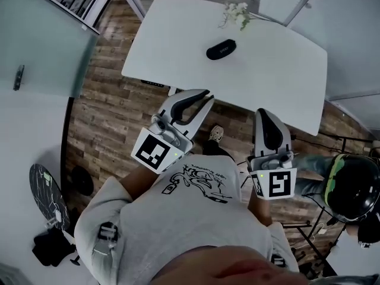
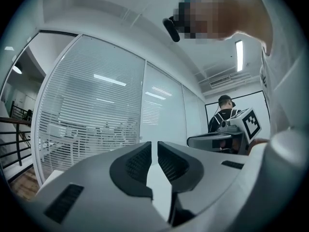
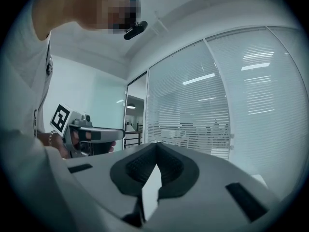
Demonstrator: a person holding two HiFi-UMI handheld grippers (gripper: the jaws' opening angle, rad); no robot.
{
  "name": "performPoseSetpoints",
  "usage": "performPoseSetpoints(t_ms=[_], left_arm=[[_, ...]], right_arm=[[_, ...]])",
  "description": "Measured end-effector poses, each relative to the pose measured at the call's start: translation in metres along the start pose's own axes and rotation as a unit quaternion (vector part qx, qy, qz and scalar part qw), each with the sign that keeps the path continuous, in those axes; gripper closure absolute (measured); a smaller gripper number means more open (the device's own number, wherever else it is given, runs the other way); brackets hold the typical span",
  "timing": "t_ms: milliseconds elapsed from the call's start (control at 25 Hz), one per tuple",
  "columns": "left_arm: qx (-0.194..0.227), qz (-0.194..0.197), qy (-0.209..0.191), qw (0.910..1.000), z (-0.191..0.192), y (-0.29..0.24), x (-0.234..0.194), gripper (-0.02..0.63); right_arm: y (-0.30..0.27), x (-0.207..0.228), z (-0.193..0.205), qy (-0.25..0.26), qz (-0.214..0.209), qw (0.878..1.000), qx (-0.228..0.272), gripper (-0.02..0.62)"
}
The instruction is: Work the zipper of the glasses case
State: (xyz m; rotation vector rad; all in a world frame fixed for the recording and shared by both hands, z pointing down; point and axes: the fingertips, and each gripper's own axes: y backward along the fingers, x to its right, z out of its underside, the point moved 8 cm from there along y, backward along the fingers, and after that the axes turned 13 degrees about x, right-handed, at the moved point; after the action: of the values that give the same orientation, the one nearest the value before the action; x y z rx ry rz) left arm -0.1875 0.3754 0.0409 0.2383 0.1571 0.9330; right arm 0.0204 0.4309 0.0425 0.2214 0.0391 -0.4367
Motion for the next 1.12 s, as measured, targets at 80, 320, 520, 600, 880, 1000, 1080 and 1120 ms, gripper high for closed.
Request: performPoseSetpoints(t_ms=[80, 320, 520, 600, 880, 1000, 1080, 1120], left_arm=[[-0.005, -0.002, 0.002, 1.0, 0.004, -0.016, -0.003, 0.554], [-0.01, -0.009, -0.002, 0.9999, 0.021, -0.066, -0.017, 0.554], [-0.019, -0.022, -0.011, 0.9995, 0.032, -0.094, -0.028, 0.555], [-0.021, -0.029, -0.011, 0.9993, 0.033, -0.103, -0.034, 0.555], [-0.03, -0.03, -0.029, 0.9987, 0.049, -0.136, -0.073, 0.563], [-0.033, -0.026, -0.026, 0.9988, 0.058, -0.149, -0.093, 0.563], [-0.034, -0.021, -0.023, 0.999, 0.064, -0.158, -0.108, 0.563], [-0.033, -0.018, -0.02, 0.9991, 0.065, -0.162, -0.116, 0.563]], right_arm=[[-0.007, 0.013, 0.001, 0.003, -0.003, 1.0, 0.0, 0.591], [-0.028, 0.062, 0.01, 0.007, -0.006, 1.0, -0.006, 0.591], [-0.047, 0.093, 0.019, 0.012, -0.02, 1.0, -0.014, 0.591], [-0.055, 0.102, 0.022, 0.009, -0.024, 1.0, -0.017, 0.591], [-0.097, 0.134, 0.052, 0.005, -0.029, 0.999, -0.032, 0.591], [-0.116, 0.145, 0.064, 0.003, -0.026, 0.999, -0.038, 0.591], [-0.133, 0.15, 0.07, 0.001, -0.022, 0.999, -0.039, 0.591], [-0.141, 0.151, 0.072, 0.0, -0.019, 0.999, -0.04, 0.591]])
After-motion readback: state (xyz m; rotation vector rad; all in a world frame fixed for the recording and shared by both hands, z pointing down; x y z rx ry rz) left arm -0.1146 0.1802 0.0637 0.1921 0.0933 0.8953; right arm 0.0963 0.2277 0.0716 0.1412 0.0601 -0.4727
